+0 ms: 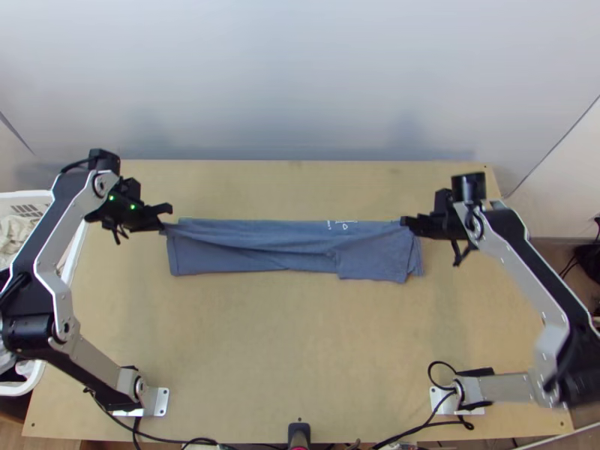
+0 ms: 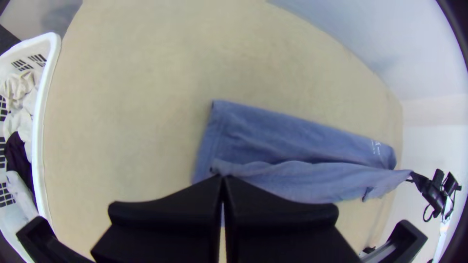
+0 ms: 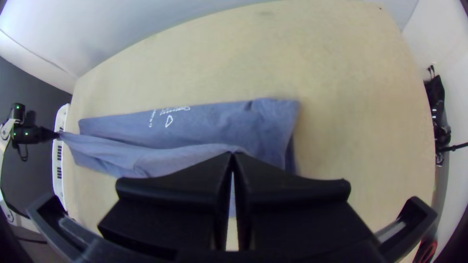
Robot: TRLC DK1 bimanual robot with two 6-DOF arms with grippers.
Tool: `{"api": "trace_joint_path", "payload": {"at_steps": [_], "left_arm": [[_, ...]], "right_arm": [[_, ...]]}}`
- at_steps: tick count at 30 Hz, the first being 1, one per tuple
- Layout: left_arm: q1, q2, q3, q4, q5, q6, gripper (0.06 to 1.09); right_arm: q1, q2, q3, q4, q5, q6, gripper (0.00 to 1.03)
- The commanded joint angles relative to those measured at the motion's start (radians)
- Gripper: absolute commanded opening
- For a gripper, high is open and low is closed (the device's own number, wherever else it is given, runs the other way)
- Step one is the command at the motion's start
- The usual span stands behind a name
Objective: Fold the t-shirt
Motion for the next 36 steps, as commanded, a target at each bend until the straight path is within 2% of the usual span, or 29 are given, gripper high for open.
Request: {"api": "trace_joint_path", "payload": {"at_steps": [1,6,15,18,19,20,22,23,24,25,27,29,32,34,36], "left_arm": [[-0.042,0.103,0.148,-0.039,-0.025,-0.007,0.10],[-0.056,0.170,0.202,-0.048,-0.075,-0.009,0.10],[-0.056,0.238,0.211,-0.022,-0.097,-0.019,0.10],[-0.052,0.235,0.210,-0.008,-0.094,-0.012,0.10],[-0.052,0.233,0.210,0.001,-0.094,-0.013,0.13],[-0.052,0.229,0.210,0.001,-0.092,-0.010,0.28],[-0.061,0.198,0.196,0.012,-0.086,0.022,0.71],[-0.061,0.184,0.193,0.020,-0.086,0.031,0.86],[-0.061,0.167,0.194,0.023,-0.086,0.039,0.92],[-0.055,0.149,0.190,0.044,-0.086,0.037,0.96],[-0.019,0.114,0.176,0.079,-0.057,0.054,1.03],[0.036,0.104,0.162,0.098,-0.011,0.077,1.03],[0.111,0.083,0.087,0.099,0.071,0.168,1.03],[0.156,0.057,0.006,0.118,0.149,0.232,1.02],[0.189,0.046,-0.067,0.122,0.242,0.303,0.99]], "right_arm": [[-0.012,0.210,0.146,0.017,-0.002,-0.001,0.03],[-0.003,0.299,0.189,0.036,-0.002,0.001,0.03],[-0.009,0.371,0.209,0.092,0.001,0.008,0.03],[-0.012,0.371,0.208,0.118,0.034,0.008,0.03],[-0.011,0.371,0.206,0.135,0.056,0.008,0.03],[-0.009,0.366,0.206,0.144,0.077,0.008,0.10],[0.000,0.349,0.206,0.144,0.108,0.008,0.54],[0.005,0.331,0.206,0.144,0.131,0.008,0.76],[0.011,0.306,0.206,0.144,0.142,0.015,0.91],[0.017,0.273,0.206,0.144,0.165,0.021,0.98],[0.037,0.190,0.208,0.144,0.220,0.025,0.98],[0.048,0.109,0.218,0.125,0.232,0.041,0.98],[0.060,0.039,0.283,-0.013,0.229,0.061,0.98],[0.066,0.023,0.323,-0.105,0.209,0.062,0.98],[0.068,0.018,0.357,-0.191,0.146,0.076,0.98]]}}
